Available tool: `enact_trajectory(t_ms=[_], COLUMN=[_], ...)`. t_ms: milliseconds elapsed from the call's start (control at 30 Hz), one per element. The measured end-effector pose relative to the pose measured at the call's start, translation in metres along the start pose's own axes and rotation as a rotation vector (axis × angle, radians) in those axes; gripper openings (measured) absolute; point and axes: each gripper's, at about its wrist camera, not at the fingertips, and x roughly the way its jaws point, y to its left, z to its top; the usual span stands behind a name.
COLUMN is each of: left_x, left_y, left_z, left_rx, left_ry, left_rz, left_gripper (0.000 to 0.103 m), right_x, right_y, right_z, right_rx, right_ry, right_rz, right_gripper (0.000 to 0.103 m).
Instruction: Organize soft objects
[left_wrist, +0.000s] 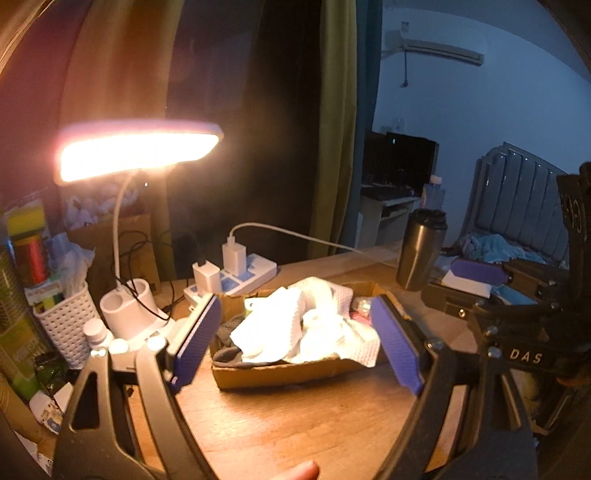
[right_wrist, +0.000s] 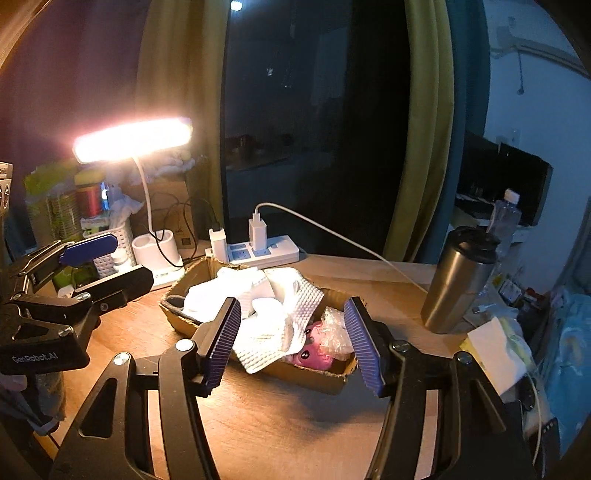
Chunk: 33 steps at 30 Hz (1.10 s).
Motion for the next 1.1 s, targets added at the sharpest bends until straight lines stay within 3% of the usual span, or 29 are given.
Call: enact_trajectory(t_ms=[567,700,833,933,1100], left_x=[-0.074,-0.09,-0.11,-0.128,-0.151], left_y=[-0.012,-0.016,-0.019,-0.019,-0.026], left_z=[0.002,0.0,0.001,0.004,0.007], left_rx=[0.017,0.021,0.012,-0.025,-0.008], left_ry=[-0.1,-0.115,-0.149,-0.166,-0.191], left_rz=[-0.018,-0.02,-0.007,0.004,0.013], left_gripper=[0.086,0.09,0.092,0.098,0.099], right_x=[-0.077,-0.096,-0.119,-0.138,-0.171], right_y=[0.02,0.023,0.026,0.027,0.027], right_z=[-0.004,-0.004,-0.005,-0.005,-0.008], right_rx=[0.007,0.01,0.012,0.019,0.043], right_ry=[-0.095,-0.122,-0.153,-0.184,-0.224], right_rz=[-0.04,-0.053,-0.067,-0.083,-0.117], right_gripper=[0.063,0.064,0.078,0.081,0.096])
